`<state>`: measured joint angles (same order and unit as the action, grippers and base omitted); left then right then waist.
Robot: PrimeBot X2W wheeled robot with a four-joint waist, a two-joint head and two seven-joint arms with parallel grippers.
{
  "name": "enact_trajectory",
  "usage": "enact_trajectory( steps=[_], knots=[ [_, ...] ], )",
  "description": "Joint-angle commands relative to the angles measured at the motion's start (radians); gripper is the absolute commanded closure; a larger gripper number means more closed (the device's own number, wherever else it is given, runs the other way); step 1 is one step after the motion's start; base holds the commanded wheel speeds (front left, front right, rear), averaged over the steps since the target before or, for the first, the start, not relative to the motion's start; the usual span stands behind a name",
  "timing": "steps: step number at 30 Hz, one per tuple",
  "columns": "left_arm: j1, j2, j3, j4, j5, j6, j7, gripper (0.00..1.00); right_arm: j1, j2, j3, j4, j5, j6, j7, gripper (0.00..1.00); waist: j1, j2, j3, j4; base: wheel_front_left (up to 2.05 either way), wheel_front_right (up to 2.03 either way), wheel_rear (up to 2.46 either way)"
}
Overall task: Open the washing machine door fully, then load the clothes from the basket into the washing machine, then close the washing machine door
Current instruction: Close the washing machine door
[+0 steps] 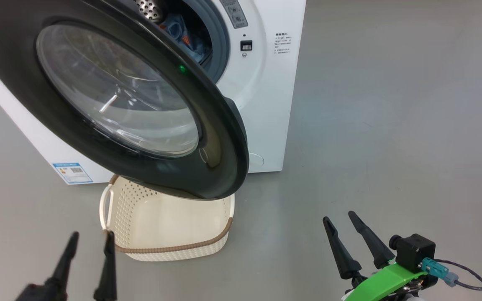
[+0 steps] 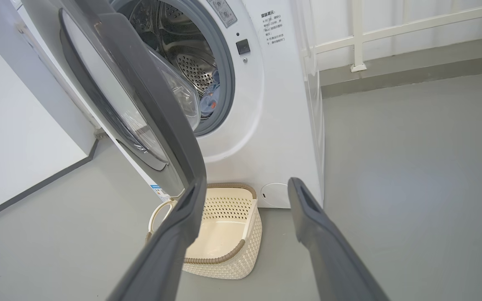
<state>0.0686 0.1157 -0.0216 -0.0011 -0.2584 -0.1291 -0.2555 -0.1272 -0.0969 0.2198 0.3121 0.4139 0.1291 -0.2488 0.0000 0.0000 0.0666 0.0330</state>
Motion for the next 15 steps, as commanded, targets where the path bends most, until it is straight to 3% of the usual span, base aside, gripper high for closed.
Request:
enact_trajectory(
  steps=[1,15],
  knots=[
    [-0.003,0.003,0.035,-0.017,0.028,-0.002,-0.006,0.0,0.001,0.004,0.023,-0.029,-0.013,0.002,-0.013,0.0,0.0,0.0,0.001,-0.002,0.0,0.0,0.0],
    [0.036,-0.051,0.073,0.02,0.081,-0.002,-0.006,0.0,0.01,0.008,0.012,-0.058,-0.032,0.002,-0.013,0.0,0.0,0.0,-0.011,-0.014,0.0,0.0,0.0]
  ],
)
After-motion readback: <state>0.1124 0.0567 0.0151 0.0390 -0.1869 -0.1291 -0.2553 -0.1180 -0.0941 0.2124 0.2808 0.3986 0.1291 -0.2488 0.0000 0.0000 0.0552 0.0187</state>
